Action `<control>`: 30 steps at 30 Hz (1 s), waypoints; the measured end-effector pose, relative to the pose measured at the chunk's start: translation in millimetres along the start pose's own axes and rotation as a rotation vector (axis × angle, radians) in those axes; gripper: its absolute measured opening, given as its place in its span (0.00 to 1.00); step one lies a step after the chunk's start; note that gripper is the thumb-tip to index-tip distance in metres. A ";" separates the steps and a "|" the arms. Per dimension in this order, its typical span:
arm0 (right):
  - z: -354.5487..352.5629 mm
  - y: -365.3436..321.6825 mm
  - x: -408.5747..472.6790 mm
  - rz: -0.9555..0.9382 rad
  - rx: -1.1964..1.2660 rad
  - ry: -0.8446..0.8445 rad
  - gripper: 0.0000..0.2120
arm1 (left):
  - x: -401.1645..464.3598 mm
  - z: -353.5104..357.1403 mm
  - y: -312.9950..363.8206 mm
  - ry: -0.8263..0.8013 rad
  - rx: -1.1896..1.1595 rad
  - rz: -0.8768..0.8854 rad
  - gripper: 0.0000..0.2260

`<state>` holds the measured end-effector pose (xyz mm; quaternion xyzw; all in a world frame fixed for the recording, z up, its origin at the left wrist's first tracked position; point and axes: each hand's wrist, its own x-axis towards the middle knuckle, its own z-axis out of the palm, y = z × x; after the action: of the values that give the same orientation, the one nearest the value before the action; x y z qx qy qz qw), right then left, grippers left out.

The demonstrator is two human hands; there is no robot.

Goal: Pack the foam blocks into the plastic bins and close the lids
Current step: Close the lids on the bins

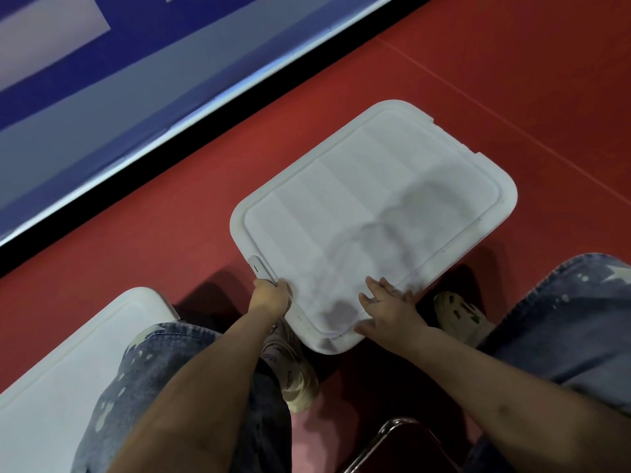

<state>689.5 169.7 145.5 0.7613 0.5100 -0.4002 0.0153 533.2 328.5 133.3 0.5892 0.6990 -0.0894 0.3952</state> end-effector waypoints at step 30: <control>-219.7 254.7 140.9 0.413 0.781 0.227 0.48 | -4.9 94.2 114.1 -0.064 0.710 0.418 0.43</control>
<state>1043.2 250.1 108.6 0.8347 0.1571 -0.4653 -0.2494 677.4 302.2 112.2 0.8153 0.4772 -0.2610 0.1986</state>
